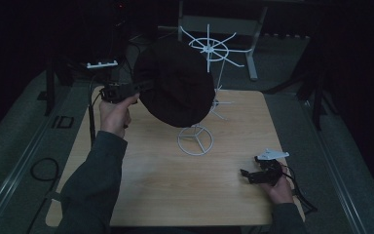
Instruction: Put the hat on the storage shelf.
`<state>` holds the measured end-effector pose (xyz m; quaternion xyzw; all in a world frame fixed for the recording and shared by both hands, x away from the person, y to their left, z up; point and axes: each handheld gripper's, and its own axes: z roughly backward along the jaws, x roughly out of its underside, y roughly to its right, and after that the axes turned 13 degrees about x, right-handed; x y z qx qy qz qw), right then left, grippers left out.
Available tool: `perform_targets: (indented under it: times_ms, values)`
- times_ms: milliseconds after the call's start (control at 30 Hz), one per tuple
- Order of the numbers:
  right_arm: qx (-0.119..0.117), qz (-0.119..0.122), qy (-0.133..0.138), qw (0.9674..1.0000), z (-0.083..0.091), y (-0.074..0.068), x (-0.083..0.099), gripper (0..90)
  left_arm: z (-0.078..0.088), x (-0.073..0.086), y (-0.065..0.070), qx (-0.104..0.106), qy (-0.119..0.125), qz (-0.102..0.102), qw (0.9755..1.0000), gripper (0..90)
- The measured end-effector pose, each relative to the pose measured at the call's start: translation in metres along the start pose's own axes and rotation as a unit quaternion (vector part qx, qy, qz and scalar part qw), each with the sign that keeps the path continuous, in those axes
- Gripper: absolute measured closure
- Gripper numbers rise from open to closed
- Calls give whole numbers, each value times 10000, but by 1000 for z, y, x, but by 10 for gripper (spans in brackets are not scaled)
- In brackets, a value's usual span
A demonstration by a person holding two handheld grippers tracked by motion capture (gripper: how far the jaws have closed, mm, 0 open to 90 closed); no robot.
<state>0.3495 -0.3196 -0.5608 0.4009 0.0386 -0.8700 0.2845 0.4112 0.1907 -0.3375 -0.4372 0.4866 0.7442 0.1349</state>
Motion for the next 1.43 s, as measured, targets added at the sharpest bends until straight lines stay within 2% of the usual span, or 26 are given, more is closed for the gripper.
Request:
perform_targets:
  times_ms: [200, 433, 600, 700, 867, 967, 1100, 1233, 1267, 1433]
  values:
    - [5, 5, 3, 10000, 0, 0, 0, 123, 3, -1, 1, -41, 58, -10, 10000, 491]
    - [3, 3, 3, 10000, 0, 0, 0, 123, 9, -2, 1, -143, 170, -42, 9997, 451]
    - [3, 3, 4, 10000, 0, 0, 0, 123, 13, -2, 1, -254, 162, -66, 9995, 405]
    - [4, 6, 4, 10000, 0, 0, 0, 123, 14, -1, 1, -310, 143, -106, 9994, 395]
    - [4, 3, 3, 10000, 0, 0, 0, 123, 19, 0, 4, -400, 29, -293, 9988, 395]
    - [3, 5, 3, 10000, 0, 0, 0, 123, 23, 2, 7, -449, 70, -338, 9984, 395]
    - [-1, 2, 3, 10000, 0, 0, 0, 123, 33, 6, 5, -446, 145, -283, 9985, 396]
    - [7, 0, -1, 10000, 0, 0, 0, 123, 43, 10, 0, -606, 124, -288, 9977, 396]
    - [7, -2, -1, 10000, 0, 0, 0, 123, 45, 12, -1, -571, 169, -254, 9979, 396]
    - [13, 6, 7, 10000, 0, 0, 0, 123, 51, 19, -3, -696, 69, -297, 9971, 396]
